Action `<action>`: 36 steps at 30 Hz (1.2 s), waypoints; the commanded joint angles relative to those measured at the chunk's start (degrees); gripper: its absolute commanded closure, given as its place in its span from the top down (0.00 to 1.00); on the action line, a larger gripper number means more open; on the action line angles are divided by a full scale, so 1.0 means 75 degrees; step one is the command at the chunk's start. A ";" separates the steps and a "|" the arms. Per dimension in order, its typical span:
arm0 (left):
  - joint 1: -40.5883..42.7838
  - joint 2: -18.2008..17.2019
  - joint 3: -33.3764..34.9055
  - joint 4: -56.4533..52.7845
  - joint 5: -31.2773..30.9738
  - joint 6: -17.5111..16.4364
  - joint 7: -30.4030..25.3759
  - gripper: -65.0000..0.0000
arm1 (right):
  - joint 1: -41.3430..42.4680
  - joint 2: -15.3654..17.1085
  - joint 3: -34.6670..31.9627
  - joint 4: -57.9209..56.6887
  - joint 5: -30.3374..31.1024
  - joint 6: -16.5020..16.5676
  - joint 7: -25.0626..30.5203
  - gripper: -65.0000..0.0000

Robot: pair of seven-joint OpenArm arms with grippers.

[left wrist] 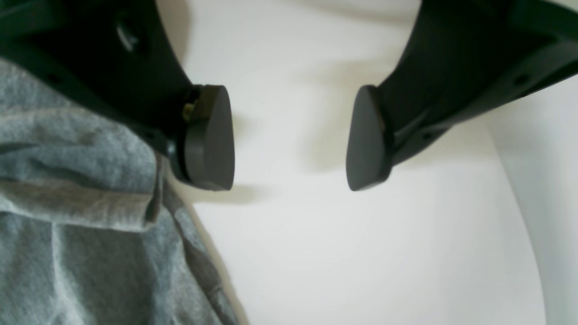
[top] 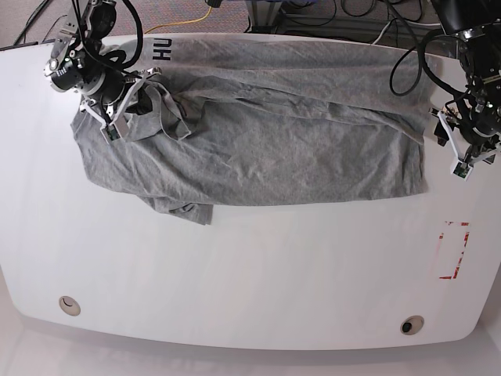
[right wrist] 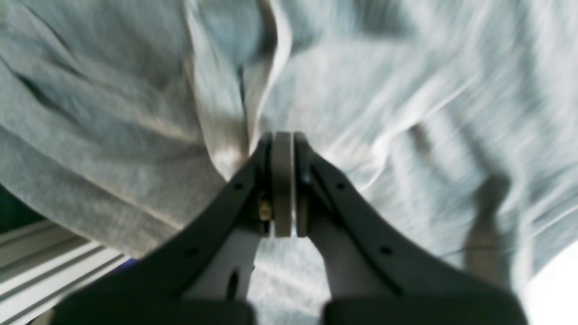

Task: Layout the t-shirt on the table in an organized manner, then fold the t-shirt properly
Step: 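Grasp the bunched fabric near the lettering with the right gripper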

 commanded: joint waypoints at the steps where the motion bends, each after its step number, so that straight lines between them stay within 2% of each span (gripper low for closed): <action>1: -0.0078 -0.0143 -0.0035 -0.0106 -0.0008 0.0016 -0.0070 0.57 | 0.0394 0.0079 0.0033 0.0154 0.0078 0.0008 -0.0160 0.00; 5: -0.0090 -0.0143 -0.0035 -0.0200 -0.0008 0.0016 -0.0070 0.57 | 0.0628 0.0079 0.0033 0.0154 0.0078 0.0008 -0.0336 0.01; 8: -0.0090 -0.0143 -0.0035 -0.0200 -0.0008 0.0016 -0.0070 0.57 | 0.0628 0.0079 0.0045 0.0154 0.0078 0.0008 -0.0383 0.10; 10: -0.0090 -0.0143 -0.0035 -0.0200 -0.0008 0.0016 -0.0070 0.57 | 0.0581 0.0090 0.0080 0.0154 0.0078 0.0008 -0.0383 0.24; 14: -0.0090 -0.0143 -0.0035 -0.0200 -0.0008 0.0016 -0.0070 0.57 | 0.0194 0.0114 0.0104 0.0224 0.0078 0.0008 -0.0336 0.66; 17: -0.0090 -0.0143 -0.0035 -0.0200 -0.0008 0.0016 -0.0070 0.57 | -0.0075 0.0114 0.0115 0.0435 0.0078 0.0008 -0.0207 0.84; 18: -0.0090 -0.0143 -0.0035 -0.0200 -0.0008 0.0016 -0.0070 0.57 | -0.0169 0.0114 0.0115 0.0482 0.0078 0.0008 -0.0160 0.87; 20: -0.0090 -0.0143 -0.0035 -0.0200 -0.0008 0.0016 -0.0070 0.57 | -0.0368 0.0102 0.0115 0.0529 0.0078 0.0008 -0.0031 0.89; 27: -0.0090 -0.0131 -0.0035 -0.0200 -0.0019 0.0016 -0.0070 0.57 | -0.0849 0.0090 0.0115 0.0529 0.0078 0.0008 0.0356 0.82; 36: -0.0101 -0.0131 -0.0024 -0.0200 -0.0019 0.0016 -0.0070 0.57 | -0.0943 0.0090 0.0115 0.0494 0.0043 0.0008 0.0426 0.81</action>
